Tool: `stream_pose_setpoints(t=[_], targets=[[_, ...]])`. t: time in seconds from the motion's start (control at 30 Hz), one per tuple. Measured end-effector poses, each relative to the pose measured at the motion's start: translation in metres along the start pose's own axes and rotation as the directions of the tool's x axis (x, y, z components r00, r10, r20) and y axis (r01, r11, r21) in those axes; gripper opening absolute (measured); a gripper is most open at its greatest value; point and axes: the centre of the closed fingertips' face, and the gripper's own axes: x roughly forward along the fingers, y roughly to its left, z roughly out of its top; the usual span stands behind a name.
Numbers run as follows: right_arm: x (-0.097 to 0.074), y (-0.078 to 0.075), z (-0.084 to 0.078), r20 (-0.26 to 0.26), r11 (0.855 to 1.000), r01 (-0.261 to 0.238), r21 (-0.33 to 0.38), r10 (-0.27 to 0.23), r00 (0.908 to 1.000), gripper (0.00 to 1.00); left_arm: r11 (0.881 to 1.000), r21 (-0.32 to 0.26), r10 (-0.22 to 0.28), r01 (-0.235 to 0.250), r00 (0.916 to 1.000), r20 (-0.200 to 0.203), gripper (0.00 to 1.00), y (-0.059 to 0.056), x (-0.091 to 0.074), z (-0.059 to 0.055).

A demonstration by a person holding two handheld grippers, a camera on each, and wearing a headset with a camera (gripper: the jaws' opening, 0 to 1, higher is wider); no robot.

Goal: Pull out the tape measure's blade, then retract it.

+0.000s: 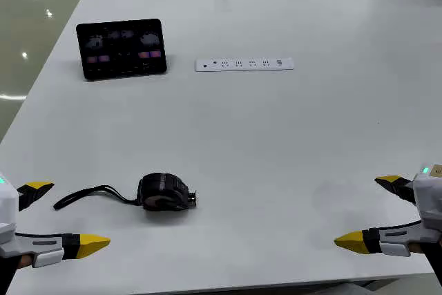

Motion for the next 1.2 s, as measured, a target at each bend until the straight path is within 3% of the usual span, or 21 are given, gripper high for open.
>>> stream_pose_setpoints(t=[0.57,0.9,1.07,1.2], targets=[[0.003,0.001,0.002,0.003,1.000,-0.026,0.000,0.026,0.9997,0.99,1.000,-0.002,-0.011,0.011,0.9999,-0.004,0.99,-0.004,0.005,-0.002],[0.008,-0.004,0.013,0.017,0.999,-0.007,-0.043,0.008,0.9998,0.99,0.999,0.019,-0.025,0.026,0.9995,-0.016,0.99,-0.003,0.010,0.002],[0.018,-0.004,0.019,0.003,0.997,-0.012,-0.078,0.012,0.9999,0.99,0.998,0.047,-0.042,0.044,0.9987,-0.030,0.99,-0.004,0.016,0.005],[0.028,0.006,0.026,0.013,0.994,-0.045,-0.097,0.047,0.9988,0.99,0.995,0.088,-0.042,0.046,0.9981,-0.044,0.99,-0.003,0.022,0.008]])
